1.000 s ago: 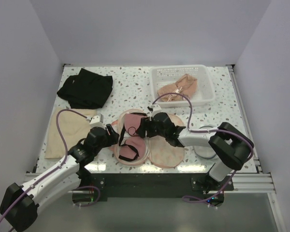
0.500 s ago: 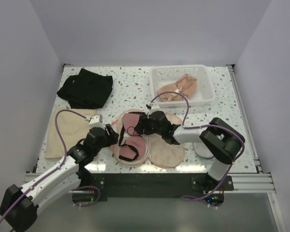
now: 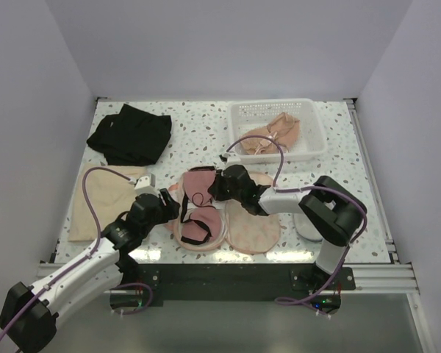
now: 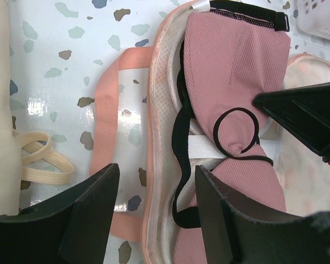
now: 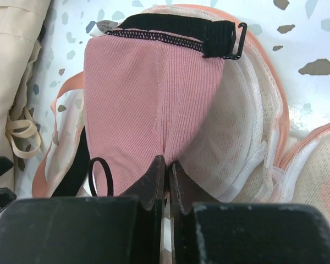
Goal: Unzip the laundry bag and remove the bra
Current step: Pick up the bra from the laundry bag.
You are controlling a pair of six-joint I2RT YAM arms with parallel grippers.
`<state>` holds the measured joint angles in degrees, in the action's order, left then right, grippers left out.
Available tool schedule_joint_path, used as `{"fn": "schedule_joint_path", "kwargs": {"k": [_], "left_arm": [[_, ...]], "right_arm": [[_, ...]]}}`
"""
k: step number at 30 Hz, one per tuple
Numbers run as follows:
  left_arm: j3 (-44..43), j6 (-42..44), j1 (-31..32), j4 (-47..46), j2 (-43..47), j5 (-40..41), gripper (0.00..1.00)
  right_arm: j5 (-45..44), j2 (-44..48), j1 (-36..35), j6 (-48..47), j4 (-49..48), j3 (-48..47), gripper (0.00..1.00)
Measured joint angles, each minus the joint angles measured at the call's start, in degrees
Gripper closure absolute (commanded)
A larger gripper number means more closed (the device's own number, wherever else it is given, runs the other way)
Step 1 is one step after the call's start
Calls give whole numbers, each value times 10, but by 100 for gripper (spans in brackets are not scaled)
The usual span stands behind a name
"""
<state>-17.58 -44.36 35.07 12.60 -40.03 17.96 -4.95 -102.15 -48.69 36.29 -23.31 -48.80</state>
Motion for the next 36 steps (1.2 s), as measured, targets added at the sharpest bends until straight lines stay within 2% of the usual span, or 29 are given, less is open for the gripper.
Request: {"fn": "schedule_joint_path", "kwargs": {"k": [5,13,22,30,36], "left_arm": [[0,0,0,2,5,3,37],[-3,0,0,3,0,5,38],[-3,0,0,3,-6,5,37],[-3,0,0,3,8,5,37],[-3,0,0,4,17,5,37]], "right_arm": [[-2,27,-3,-35,18,-2,100],[-16,132,-29,-108,29,-3,100],[-20,186,-31,-156,46,-16,100],[-74,242,-31,-225,79,-56,100],[-139,245,-31,-284,79,-103,100]]}}
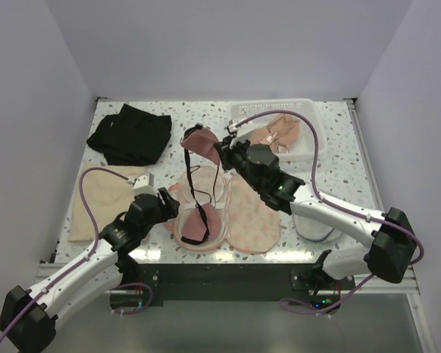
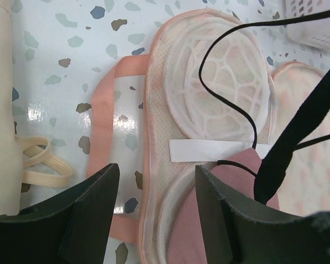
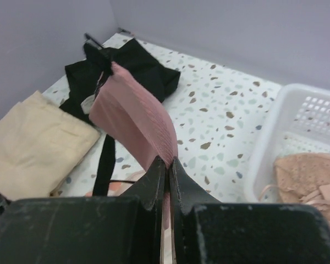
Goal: Unzip the laundry bag and remove the bra
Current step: Pick up the bra from the laundry bag.
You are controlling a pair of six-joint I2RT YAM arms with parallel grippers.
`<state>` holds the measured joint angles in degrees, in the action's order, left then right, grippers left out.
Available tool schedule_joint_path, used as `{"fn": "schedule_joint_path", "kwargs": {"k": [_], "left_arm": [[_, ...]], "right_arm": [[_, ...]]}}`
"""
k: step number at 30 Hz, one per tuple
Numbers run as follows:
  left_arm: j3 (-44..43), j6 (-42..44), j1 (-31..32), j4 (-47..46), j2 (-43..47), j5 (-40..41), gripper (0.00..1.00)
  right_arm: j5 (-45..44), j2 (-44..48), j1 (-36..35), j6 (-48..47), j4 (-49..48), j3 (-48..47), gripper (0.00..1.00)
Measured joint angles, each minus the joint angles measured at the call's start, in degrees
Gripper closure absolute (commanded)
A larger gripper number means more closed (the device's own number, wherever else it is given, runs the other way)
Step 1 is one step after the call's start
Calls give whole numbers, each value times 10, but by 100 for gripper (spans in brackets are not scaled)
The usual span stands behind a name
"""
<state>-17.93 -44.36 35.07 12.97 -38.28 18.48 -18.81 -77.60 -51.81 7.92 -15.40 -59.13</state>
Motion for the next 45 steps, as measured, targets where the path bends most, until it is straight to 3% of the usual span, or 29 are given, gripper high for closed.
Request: {"fn": "schedule_joint_path", "kwargs": {"k": [16,45], "left_arm": [[0,0,0,0,3,0,38],[0,0,0,-1,-4,0,37]], "right_arm": [[-88,-28,9,-125,-25,-95,100],[-107,-30,60,-183,-53,-250,100]]}}
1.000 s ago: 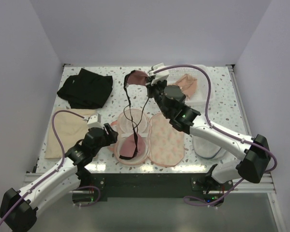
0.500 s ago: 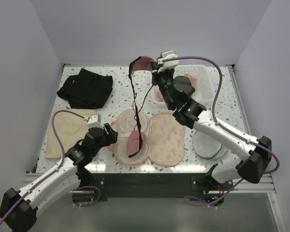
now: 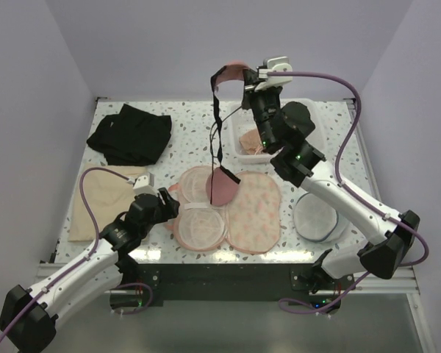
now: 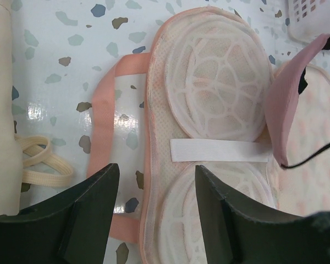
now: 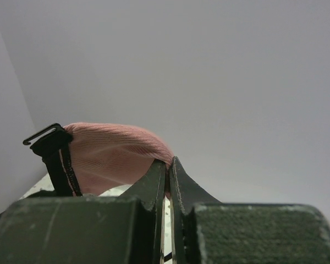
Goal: Unzip the laundry bag and remove the bra
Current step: Pick up the bra from the laundry bag.
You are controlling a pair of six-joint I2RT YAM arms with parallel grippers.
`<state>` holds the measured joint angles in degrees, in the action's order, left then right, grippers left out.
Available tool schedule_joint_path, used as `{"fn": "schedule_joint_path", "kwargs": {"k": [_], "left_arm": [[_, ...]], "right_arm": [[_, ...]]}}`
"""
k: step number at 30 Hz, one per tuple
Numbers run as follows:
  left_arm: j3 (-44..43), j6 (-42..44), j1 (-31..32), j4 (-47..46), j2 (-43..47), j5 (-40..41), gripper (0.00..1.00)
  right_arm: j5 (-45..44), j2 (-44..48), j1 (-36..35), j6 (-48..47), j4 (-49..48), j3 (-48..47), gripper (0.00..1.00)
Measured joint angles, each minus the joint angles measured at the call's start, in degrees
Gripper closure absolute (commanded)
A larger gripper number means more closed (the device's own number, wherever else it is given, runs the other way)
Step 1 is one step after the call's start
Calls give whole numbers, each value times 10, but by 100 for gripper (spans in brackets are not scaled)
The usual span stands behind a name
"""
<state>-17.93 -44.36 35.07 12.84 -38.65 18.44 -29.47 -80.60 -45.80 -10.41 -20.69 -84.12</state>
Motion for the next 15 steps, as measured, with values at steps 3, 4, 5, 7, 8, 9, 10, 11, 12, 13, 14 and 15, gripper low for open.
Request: {"fn": "schedule_joint_path", "kwargs": {"k": [3,4,5,7,8,9,10,11,12,13,14,15], "left_arm": [[0,0,0,0,0,0,37],[0,0,0,0,0,0,38],[0,0,0,-1,-1,0,37],[0,0,0,-2,-2,0,37],[0,0,0,-3,-3,0,37],[0,0,0,-3,-4,0,37],[0,0,0,-4,-5,0,37],[0,0,0,-4,-5,0,37],[0,0,0,-4,-5,0,37],[0,0,0,-4,-6,0,37],[0,0,0,-4,-6,0,37],[0,0,0,-4,-7,0,37]], "right_arm": [[0,0,13,-2,-1,-15,100],[0,0,15,-3,-2,-17,100],[-2,-1,19,-3,-3,-23,100],[-9,-5,25,-4,-6,-32,100],[-10,-8,28,-5,-8,-35,100],[-11,-10,30,-6,-8,-38,100],[-11,-13,34,-7,-9,-42,100],[-11,-16,35,-8,-10,-45,100],[-11,-18,38,-10,-9,-49,100],[-12,-22,39,-12,-9,-55,100],[-12,-26,41,-15,-9,-61,100],[-14,-28,43,-18,-9,-69,100]]}}
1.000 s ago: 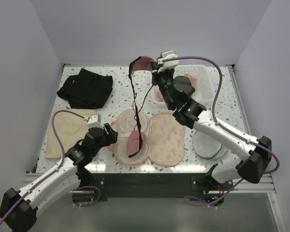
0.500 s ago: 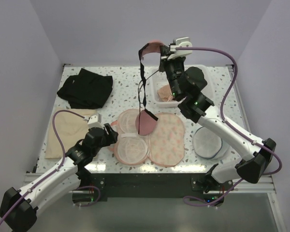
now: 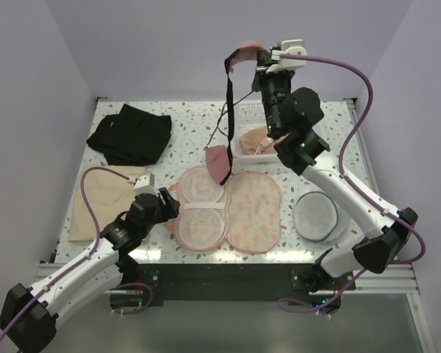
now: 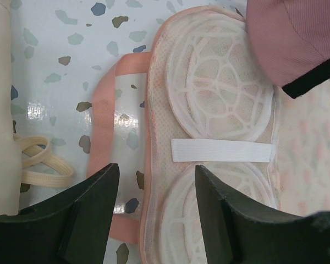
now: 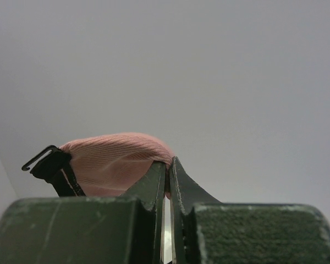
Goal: Unzip the laundry bag and remove the bra
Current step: Pick up the bra from the laundry bag, then place the bra in the bin.
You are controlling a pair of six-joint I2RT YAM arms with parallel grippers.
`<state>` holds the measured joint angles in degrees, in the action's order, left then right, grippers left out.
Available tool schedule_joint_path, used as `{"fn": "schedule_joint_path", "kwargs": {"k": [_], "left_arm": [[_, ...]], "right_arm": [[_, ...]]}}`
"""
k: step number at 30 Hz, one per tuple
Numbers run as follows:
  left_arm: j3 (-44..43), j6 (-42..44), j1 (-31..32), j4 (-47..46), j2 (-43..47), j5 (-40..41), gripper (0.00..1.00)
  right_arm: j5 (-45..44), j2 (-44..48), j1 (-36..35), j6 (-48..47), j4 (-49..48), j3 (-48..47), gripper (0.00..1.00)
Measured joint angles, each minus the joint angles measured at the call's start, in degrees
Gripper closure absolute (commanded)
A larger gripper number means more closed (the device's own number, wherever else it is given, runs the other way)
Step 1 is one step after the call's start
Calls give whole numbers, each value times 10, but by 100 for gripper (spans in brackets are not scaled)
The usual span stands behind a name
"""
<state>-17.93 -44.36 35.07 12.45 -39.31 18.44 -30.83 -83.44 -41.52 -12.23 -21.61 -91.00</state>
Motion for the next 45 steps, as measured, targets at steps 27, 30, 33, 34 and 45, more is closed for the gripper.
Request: {"fn": "schedule_joint_path", "kwargs": {"k": [27,30,33,34,45], "left_arm": [[0,0,0,-9,-12,-2,37],[0,0,0,-10,-14,-2,37],[0,0,0,-12,-20,-2,37],[0,0,0,-12,-22,-2,37],[0,0,0,-22,-37,-7,37]], "right_arm": [[-12,-16,129,25,3,25,100],[-12,-11,147,49,10,75,100],[-12,-6,157,67,14,106,100],[-12,-5,159,72,15,113,100],[-12,22,173,123,12,178,100]]}}
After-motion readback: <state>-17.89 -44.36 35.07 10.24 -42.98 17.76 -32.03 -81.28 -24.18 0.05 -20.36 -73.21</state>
